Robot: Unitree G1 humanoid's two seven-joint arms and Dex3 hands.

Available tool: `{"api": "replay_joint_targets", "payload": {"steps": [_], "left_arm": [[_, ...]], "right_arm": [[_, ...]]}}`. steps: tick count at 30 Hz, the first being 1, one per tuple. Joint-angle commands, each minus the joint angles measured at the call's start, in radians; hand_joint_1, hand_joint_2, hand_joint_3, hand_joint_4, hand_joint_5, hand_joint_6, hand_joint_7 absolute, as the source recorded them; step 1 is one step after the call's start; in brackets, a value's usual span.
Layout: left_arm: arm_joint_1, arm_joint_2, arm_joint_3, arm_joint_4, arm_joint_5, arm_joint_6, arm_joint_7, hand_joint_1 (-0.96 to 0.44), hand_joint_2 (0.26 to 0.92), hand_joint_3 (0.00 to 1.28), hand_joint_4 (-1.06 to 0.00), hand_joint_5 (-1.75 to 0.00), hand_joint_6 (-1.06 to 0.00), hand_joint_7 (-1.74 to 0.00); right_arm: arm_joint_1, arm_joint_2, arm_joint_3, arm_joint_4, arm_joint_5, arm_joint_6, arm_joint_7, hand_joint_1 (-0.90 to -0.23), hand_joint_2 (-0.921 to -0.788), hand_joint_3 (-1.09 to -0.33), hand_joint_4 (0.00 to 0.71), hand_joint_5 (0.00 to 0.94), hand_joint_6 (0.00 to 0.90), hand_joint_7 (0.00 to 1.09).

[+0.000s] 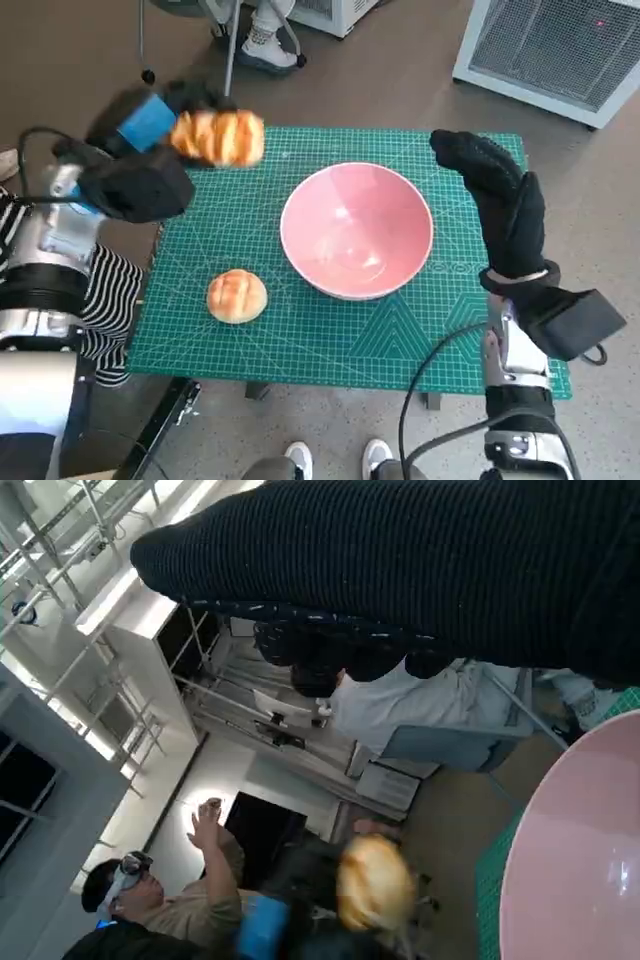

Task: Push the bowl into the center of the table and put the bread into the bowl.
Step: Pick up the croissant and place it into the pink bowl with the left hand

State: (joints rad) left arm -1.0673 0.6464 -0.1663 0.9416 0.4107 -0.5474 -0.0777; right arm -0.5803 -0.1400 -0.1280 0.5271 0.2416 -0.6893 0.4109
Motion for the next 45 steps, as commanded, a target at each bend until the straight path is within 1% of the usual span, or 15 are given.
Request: {"api": "replay_joint_targets", "payload": {"steps": [1,5,13,18,30,31,32,33,34,35,36,37,38,41,45], "left_arm": [[0.036,-0.011,0.038,-0.164,-0.051,-0.035,-0.002,0.0,0.92,0.07,-0.71,-1.14,-0.6,-1.19],[0.059,-0.045,0.037,-0.267,-0.064,-0.023,-0.019,0.0,0.921,0.07,-0.7,-1.16,-0.6,-1.19],[0.073,-0.145,-0.015,-0.438,-0.057,0.085,-0.105,0.0,0.92,0.07,-0.68,-1.15,-0.61,-1.2],[0.051,-0.202,-0.063,-0.392,-0.033,0.102,-0.141,0.0,0.921,0.07,-0.69,-1.14,-0.62,-1.2],[-0.009,-0.323,-0.148,-0.138,0.003,0.079,-0.186,0.0,0.921,0.16,-0.57,-1.27,-0.53,-1.28],[-0.012,-0.328,-0.155,-0.119,0.005,0.08,-0.194,-0.12,0.921,0.19,-0.51,-1.07,-0.51,-1.33],[-0.016,-0.333,-0.162,-0.099,0.006,0.086,-0.211,-0.2,0.921,0.21,-0.49,-0.9,-0.5,-1.37],[-0.018,-0.335,-0.167,-0.086,0.006,0.09,-0.222,-0.17,0.895,0.2,-0.45,-0.8,-0.44,-1.24],[-0.022,-0.339,-0.172,-0.072,0.004,0.104,-0.248,-0.12,0.867,0.17,-0.43,-0.6,-0.39,-0.97],[-0.025,-0.341,-0.176,-0.061,0.002,0.113,-0.267,-0.09,0.846,0.14,-0.37,-0.39,-0.34,-0.7],[-0.033,-0.345,-0.182,-0.049,0.001,0.139,-0.305,-0.08,0.84,0.12,-0.35,-0.32,-0.33,-0.6],[-0.038,-0.347,-0.186,-0.041,0.0,0.157,-0.332,-0.07,0.82,0.09,-0.27,-0.2,-0.29,-0.43],[-0.043,-0.348,-0.19,-0.038,-0.001,0.174,-0.361,-0.06,0.808,0.07,-0.21,-0.13,-0.26,-0.32],[-0.047,-0.343,-0.195,-0.044,-0.001,0.197,-0.412,-0.06,0.781,0.04,-0.12,-0.04,-0.21,-0.17],[-0.032,-0.335,-0.187,-0.067,-0.004,0.201,-0.436,-0.09,0.767,0.02,-0.07,-0.01,-0.18,-0.1]], "right_arm": [[0.021,0.002,-0.005,0.005,0.017,0.02,0.011,-0.757,-0.921,-0.733,0.179,0.0,-0.001,0.6],[0.02,0.003,-0.005,0.01,0.018,0.018,0.013,-0.754,-0.921,-0.733,0.179,0.0,-0.001,0.59],[0.017,0.005,-0.003,0.019,0.016,0.016,0.015,-0.75,-0.921,-0.735,0.178,0.0,-0.001,0.59],[0.024,0.005,-0.002,0.008,0.015,0.02,0.013,-0.748,-0.921,-0.735,0.178,0.0,-0.001,0.59],[0.052,-0.006,-0.01,-0.027,0.015,0.026,0.008,-0.757,-0.921,-0.733,0.178,0.001,-0.001,0.59],[0.055,-0.007,-0.011,-0.029,0.014,0.025,0.006,-0.758,-0.921,-0.733,0.179,0.001,0.001,0.59],[0.058,-0.008,-0.013,-0.031,0.011,0.023,0.003,-0.758,-0.921,-0.732,0.179,0.001,0.002,0.59],[0.059,-0.008,-0.013,-0.032,0.01,0.023,0.001,-0.758,-0.921,-0.732,0.18,0.002,0.003,0.59],[0.062,-0.009,-0.014,-0.034,0.007,0.021,-0.001,-0.758,-0.921,-0.732,0.18,0.002,0.004,0.59],[0.063,-0.009,-0.015,-0.036,0.006,0.02,-0.003,-0.757,-0.921,-0.731,0.18,0.002,0.005,0.59],[0.065,-0.009,-0.017,-0.037,0.003,0.019,-0.006,-0.757,-0.921,-0.731,0.181,0.002,0.006,0.59],[0.066,-0.009,-0.018,-0.037,0.001,0.018,-0.009,-0.756,-0.921,-0.73,0.182,0.003,0.007,0.6],[0.067,-0.01,-0.019,-0.038,0.0,0.017,-0.011,-0.755,-0.921,-0.73,0.183,0.003,0.008,0.6],[0.069,-0.01,-0.022,-0.038,-0.001,0.017,-0.015,-0.756,-0.921,-0.729,0.187,0.005,0.01,0.6],[0.071,-0.009,-0.025,-0.04,-0.004,0.015,-0.021,-0.755,-0.921,-0.728,0.193,0.007,0.014,0.6]]}}
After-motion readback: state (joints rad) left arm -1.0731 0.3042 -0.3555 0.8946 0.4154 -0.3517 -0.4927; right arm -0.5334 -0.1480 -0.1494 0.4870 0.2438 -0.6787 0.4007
